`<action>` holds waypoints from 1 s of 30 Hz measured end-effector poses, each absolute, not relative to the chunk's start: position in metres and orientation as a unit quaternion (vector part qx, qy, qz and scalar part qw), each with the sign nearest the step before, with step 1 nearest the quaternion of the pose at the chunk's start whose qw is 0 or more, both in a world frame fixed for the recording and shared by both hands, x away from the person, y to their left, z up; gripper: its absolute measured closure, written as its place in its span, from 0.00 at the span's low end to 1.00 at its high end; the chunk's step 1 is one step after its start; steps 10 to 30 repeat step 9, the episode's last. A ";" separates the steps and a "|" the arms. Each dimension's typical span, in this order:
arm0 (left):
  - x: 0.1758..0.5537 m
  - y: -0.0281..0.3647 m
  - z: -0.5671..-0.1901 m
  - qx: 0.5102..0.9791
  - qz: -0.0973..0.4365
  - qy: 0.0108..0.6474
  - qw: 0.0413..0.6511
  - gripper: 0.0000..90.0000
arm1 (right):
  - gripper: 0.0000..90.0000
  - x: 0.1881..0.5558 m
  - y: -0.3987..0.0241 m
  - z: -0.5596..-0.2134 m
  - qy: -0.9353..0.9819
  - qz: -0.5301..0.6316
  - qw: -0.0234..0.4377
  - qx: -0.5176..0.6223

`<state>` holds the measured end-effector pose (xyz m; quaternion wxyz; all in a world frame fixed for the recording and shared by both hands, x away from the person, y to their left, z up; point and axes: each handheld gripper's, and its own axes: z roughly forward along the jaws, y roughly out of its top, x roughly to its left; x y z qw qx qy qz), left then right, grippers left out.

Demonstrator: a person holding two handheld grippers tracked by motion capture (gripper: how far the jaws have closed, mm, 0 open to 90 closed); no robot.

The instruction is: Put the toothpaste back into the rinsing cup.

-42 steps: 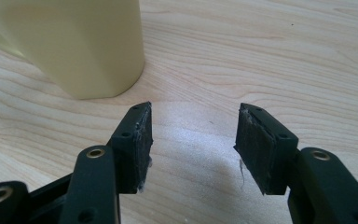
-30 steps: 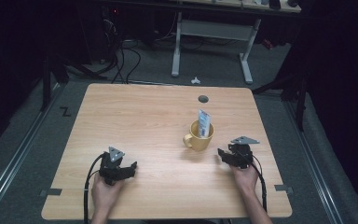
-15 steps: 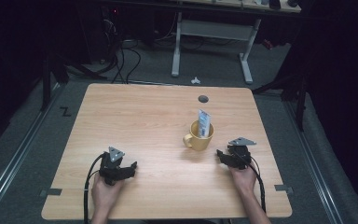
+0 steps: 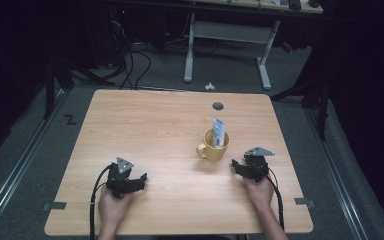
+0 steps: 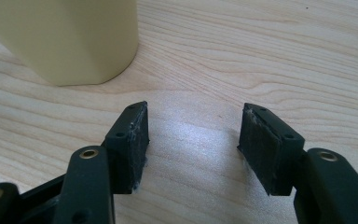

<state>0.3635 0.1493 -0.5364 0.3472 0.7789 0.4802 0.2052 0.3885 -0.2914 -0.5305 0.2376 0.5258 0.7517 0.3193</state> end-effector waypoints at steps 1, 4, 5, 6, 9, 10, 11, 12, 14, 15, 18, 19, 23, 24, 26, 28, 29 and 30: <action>0.363 0.149 -0.536 0.779 0.205 0.480 0.347 0.25 | 0.48 0.388 -0.291 -0.531 0.752 0.319 0.238 0.526; 0.364 0.149 -0.536 0.780 0.206 0.480 0.346 0.25 | 0.47 0.388 -0.291 -0.531 0.752 0.319 0.238 0.526; 0.363 0.149 -0.536 0.779 0.205 0.480 0.347 0.25 | 0.47 0.388 -0.291 -0.530 0.752 0.319 0.238 0.526; 0.363 0.149 -0.536 0.779 0.205 0.480 0.347 0.25 | 0.47 0.388 -0.291 -0.531 0.752 0.319 0.238 0.526; 0.363 0.149 -0.536 0.779 0.205 0.480 0.347 0.25 | 0.47 0.388 -0.291 -0.531 0.752 0.319 0.238 0.526; 0.363 0.149 -0.536 0.779 0.205 0.480 0.347 0.25 | 0.47 0.388 -0.291 -0.531 0.752 0.319 0.238 0.526; 0.363 0.149 -0.536 0.779 0.205 0.480 0.347 0.25 | 0.47 0.388 -0.291 -0.531 0.752 0.319 0.238 0.526; 0.363 0.149 -0.536 0.779 0.205 0.480 0.347 0.25 | 0.47 0.388 -0.291 -0.531 0.752 0.319 0.238 0.526; 0.363 0.149 -0.536 0.779 0.205 0.480 0.347 0.25 | 0.47 0.388 -0.291 -0.531 0.752 0.319 0.238 0.526; 0.363 0.149 -0.536 0.779 0.205 0.480 0.347 0.25 | 0.47 0.388 -0.291 -0.531 0.752 0.319 0.238 0.526; 0.363 0.149 -0.536 0.779 0.205 0.480 0.347 0.25 | 0.47 0.388 -0.291 -0.531 0.752 0.319 0.238 0.526; 0.363 0.149 -0.536 0.779 0.205 0.480 0.347 0.25 | 0.47 0.388 -0.291 -0.531 0.752 0.319 0.238 0.526; 0.363 0.149 -0.536 0.779 0.205 0.480 0.347 0.25 | 0.47 0.388 -0.291 -0.531 0.752 0.319 0.238 0.526; 0.363 0.149 -0.536 0.779 0.205 0.480 0.347 0.25 | 0.47 0.388 -0.291 -0.531 0.752 0.319 0.238 0.526; 0.363 0.149 -0.536 0.779 0.205 0.480 0.347 0.25 | 0.47 0.388 -0.291 -0.531 0.752 0.319 0.238 0.526; 0.363 0.149 -0.536 0.779 0.205 0.480 0.347 0.25 | 0.47 0.388 -0.291 -0.531 0.752 0.319 0.238 0.526; 0.363 0.149 -0.536 0.779 0.205 0.480 0.347 0.25 | 0.47 0.388 -0.291 -0.531 0.752 0.319 0.238 0.526; 0.363 0.149 -0.536 0.779 0.205 0.480 0.347 0.25 | 0.47 0.388 -0.291 -0.531 0.752 0.319 0.238 0.526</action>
